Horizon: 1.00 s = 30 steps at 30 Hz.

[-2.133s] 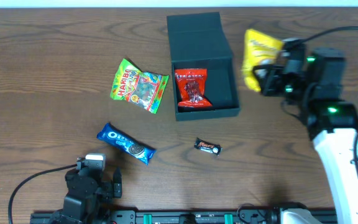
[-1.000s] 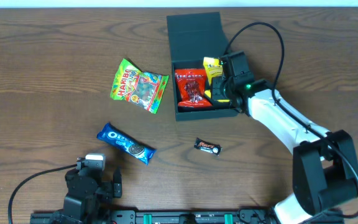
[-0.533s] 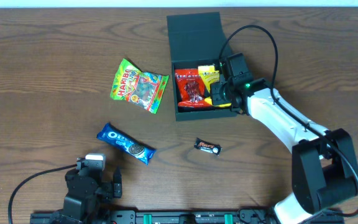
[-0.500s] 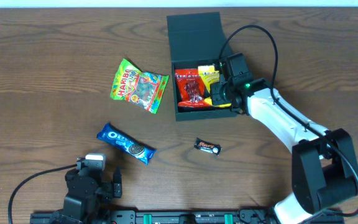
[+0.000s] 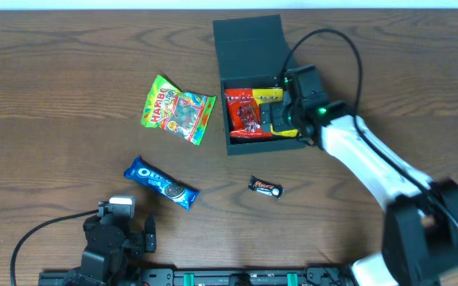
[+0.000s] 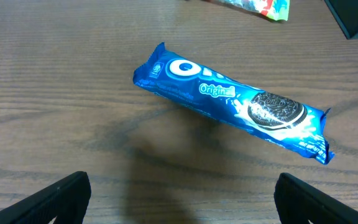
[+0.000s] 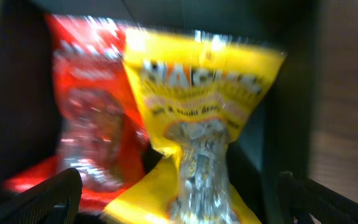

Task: Pack container
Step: 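Open the right gripper and retract it to the right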

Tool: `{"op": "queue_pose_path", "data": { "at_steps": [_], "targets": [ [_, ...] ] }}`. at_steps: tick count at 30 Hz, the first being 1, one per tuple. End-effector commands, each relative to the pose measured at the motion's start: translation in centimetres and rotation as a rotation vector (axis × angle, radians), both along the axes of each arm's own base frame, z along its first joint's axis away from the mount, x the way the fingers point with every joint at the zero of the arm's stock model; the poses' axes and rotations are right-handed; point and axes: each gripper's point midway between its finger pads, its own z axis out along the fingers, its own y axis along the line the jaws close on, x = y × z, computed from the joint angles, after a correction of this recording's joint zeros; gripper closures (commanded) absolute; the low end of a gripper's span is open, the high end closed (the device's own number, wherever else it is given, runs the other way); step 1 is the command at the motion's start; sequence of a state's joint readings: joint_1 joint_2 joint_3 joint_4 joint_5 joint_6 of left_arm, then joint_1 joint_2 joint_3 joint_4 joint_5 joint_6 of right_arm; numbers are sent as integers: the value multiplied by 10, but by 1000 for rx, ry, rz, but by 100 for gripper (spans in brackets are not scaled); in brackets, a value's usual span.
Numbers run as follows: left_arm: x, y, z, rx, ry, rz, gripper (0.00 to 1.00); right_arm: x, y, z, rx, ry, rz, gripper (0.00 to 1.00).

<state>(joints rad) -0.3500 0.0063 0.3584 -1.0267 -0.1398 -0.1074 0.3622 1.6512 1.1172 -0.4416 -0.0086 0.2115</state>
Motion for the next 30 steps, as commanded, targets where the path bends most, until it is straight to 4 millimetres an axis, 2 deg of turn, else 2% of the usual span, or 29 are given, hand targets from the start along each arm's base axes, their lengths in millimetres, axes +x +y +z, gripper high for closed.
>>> {"op": "queue_pose_path", "data": {
  "at_steps": [1,5,7,10,11,13,19,23,30],
  "targets": [
    [-9,7,-12,38,55,13,5,2,-4,76,43,-186,-22,1],
    [-9,7,-12,38,55,13,5,-23,-20,140,62,-321,-43,1],
    [-9,7,-12,38,55,13,4,-38,-33,155,45,-344,-68,1],
    [-9,7,-12,38,55,13,4,-76,-59,171,-5,-341,-110,1],
    [-9,7,-12,38,55,13,5,-95,-67,174,-17,-328,-115,1],
    [-9,7,-12,38,55,13,5,-119,-76,177,-8,-308,-132,1],
    [-9,7,-12,38,55,14,5,-176,-98,178,13,-263,-173,1],
    [-9,7,-12,38,55,13,5,-192,-104,174,3,-242,-172,1],
    [-9,7,-12,38,55,13,5,-194,-105,170,-7,-221,-171,1]
  ]
}}
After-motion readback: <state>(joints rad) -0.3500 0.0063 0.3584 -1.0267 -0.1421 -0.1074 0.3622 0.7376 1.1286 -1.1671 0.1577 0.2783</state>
